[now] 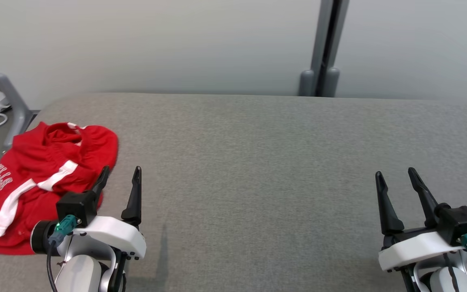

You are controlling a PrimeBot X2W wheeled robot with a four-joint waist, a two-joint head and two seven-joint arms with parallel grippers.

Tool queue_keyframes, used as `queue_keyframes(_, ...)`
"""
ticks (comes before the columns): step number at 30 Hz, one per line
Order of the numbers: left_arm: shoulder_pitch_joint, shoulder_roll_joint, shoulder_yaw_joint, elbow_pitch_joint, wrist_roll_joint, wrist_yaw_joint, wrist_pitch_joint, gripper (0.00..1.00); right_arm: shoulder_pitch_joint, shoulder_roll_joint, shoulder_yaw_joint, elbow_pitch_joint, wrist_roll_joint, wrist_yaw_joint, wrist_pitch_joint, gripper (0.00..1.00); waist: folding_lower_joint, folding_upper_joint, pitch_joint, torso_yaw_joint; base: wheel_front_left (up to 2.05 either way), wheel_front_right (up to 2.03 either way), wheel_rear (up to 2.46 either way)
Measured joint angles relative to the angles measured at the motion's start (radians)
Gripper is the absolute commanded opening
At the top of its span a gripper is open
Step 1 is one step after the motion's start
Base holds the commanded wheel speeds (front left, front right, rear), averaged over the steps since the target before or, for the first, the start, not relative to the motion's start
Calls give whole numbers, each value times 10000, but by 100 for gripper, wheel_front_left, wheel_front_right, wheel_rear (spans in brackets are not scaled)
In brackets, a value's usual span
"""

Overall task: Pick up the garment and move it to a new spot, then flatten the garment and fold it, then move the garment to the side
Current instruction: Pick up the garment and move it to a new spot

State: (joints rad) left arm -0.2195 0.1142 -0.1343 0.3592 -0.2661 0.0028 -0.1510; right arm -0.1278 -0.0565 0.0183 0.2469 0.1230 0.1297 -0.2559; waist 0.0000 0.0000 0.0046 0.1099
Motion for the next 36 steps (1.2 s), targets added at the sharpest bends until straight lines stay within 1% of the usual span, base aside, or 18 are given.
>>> queue_keyframes(14, -92, 140, 167, 25, -259, 165, -140, 100, -231, 10, 755, -169, 6, 2, 54, 100, 0, 0, 142, 1926, 0, 0, 0)
queue_keyframes(22, -98, 155, 161, 8, -345, 249, -165, 100, -284, 35, 821, -240, 15, 2, 61, 100, 0, 0, 234, 2889, 0, 0, 0)
queue_keyframes(28, -217, 140, 92, 10, -382, 263, -180, 100, -356, 48, 830, -203, -15, 2, 61, 100, 0, 0, 340, 3177, 0, 0, 0)
queue_keyframes(36, -335, 155, 23, 6, -460, 268, -161, 100, -392, 58, 865, -125, -13, 2, 56, 100, 0, 0, 407, 3208, 0, 0, 0)
